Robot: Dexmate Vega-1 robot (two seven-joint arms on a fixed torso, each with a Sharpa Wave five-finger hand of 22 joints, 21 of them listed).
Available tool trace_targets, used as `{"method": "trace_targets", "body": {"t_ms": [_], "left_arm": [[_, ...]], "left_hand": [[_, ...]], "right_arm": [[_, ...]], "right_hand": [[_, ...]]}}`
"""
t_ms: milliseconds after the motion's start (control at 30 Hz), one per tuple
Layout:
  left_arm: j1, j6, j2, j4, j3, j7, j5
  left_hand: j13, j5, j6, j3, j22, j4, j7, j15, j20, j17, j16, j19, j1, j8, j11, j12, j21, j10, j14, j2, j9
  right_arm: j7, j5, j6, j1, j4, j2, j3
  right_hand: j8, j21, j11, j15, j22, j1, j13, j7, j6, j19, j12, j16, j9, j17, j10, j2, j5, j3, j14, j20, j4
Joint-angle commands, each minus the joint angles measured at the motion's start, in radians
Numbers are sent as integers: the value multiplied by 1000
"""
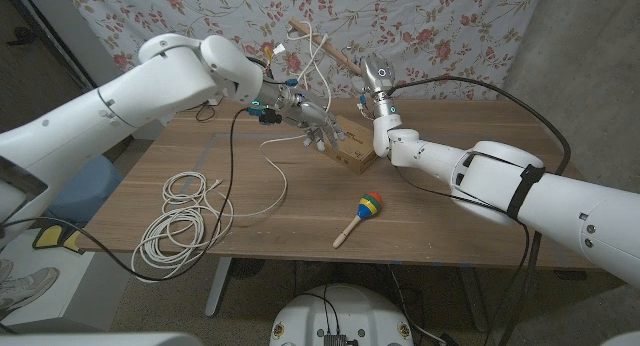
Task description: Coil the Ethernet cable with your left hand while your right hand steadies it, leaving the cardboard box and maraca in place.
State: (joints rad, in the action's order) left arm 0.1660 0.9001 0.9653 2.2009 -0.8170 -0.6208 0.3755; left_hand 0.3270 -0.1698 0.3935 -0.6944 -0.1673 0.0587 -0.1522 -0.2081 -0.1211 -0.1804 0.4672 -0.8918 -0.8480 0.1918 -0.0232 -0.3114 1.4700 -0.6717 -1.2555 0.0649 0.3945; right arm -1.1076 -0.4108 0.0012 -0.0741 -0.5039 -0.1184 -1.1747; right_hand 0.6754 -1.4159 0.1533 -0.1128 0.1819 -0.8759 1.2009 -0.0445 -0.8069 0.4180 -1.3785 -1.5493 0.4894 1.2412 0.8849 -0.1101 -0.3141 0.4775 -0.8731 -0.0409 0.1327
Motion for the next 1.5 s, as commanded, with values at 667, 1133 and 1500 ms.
{"method": "trace_targets", "body": {"t_ms": [667,1133,1500], "left_arm": [[-547,496,-48,40,-778,-116,-524],[144,457,-150,69,-209,-425,-1457],[716,175,-363,216,253,563,-1138]], "left_hand": [[35,-178,-584,414,-11,-42,88,419,334,-47,-288,1197,197,-11,-149,123,-645,758,1384,-190,-196],[-56,-378,-1133,1024,-63,-201,178,427,338,-26,-273,1518,454,-38,-182,142,-1068,1399,1926,0,-202],[-84,-265,-983,1005,-56,-199,208,419,338,-16,-249,1501,472,21,-130,59,-1092,1228,1823,66,-208]], "right_arm": [[33,-101,-31,-75,-223,-129,102],[46,-119,-19,-87,-229,-136,118],[46,-124,1,-79,-199,-125,115]], "right_hand": [[8,3,1,-100,3,41,-1,-1,-10,-3,6,-5,-2,1,7,-51,-6,9,2,-111,4],[11,4,3,-100,3,42,10,0,-9,-2,-1,-5,-1,1,3,-51,-6,9,2,-112,5],[12,5,3,-100,2,42,3,1,-10,-2,4,-5,-3,1,3,-51,-7,9,2,-111,4]]}}
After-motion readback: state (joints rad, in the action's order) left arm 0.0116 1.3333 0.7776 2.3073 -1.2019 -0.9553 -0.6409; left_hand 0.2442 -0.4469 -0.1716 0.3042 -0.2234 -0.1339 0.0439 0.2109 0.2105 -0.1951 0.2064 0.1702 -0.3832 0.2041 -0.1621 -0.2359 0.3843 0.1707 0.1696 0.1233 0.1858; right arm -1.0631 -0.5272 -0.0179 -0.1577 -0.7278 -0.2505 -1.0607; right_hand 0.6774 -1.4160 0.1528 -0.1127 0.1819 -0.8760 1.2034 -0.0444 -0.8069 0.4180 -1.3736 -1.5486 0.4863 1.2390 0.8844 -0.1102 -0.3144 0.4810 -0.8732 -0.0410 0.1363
